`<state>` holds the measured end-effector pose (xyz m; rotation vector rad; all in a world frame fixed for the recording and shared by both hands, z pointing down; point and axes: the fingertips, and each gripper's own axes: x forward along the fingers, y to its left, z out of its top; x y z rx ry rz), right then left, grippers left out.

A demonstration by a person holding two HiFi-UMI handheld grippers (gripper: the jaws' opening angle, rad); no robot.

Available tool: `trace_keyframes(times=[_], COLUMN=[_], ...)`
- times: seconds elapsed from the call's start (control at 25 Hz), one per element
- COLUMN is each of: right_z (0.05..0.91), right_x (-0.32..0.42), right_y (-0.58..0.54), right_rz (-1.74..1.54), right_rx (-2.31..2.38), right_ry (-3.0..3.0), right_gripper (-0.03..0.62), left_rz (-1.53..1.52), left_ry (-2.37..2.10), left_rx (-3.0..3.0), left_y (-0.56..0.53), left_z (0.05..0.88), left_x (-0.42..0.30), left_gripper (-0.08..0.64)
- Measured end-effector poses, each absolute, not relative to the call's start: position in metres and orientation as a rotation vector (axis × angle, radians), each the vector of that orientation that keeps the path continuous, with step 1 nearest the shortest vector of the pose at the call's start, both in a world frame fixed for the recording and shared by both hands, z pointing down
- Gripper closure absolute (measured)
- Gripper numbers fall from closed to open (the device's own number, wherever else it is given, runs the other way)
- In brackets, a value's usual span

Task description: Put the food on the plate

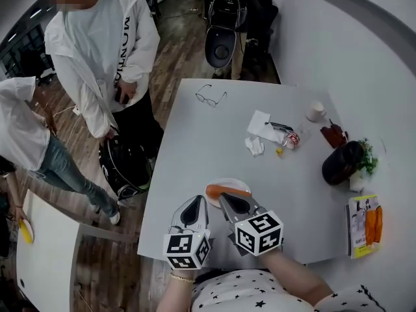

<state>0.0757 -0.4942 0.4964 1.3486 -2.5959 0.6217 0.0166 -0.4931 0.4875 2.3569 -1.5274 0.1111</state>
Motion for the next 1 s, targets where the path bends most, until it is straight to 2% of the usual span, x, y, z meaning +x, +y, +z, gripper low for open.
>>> trace_keyframes(times=[1.0], right_z=[0.48], right_x=[0.103], right_y=[-0.487], right_rz=[0.554], right_rx=[1.455], right_ry=[-2.556], right_gripper=[0.594], left_rz=[0.152], left_ry=[-1.481], left_rx=[2.4], left_y=[-0.49], left_z=[0.478], left_x=[0.05], left_gripper=[0.552])
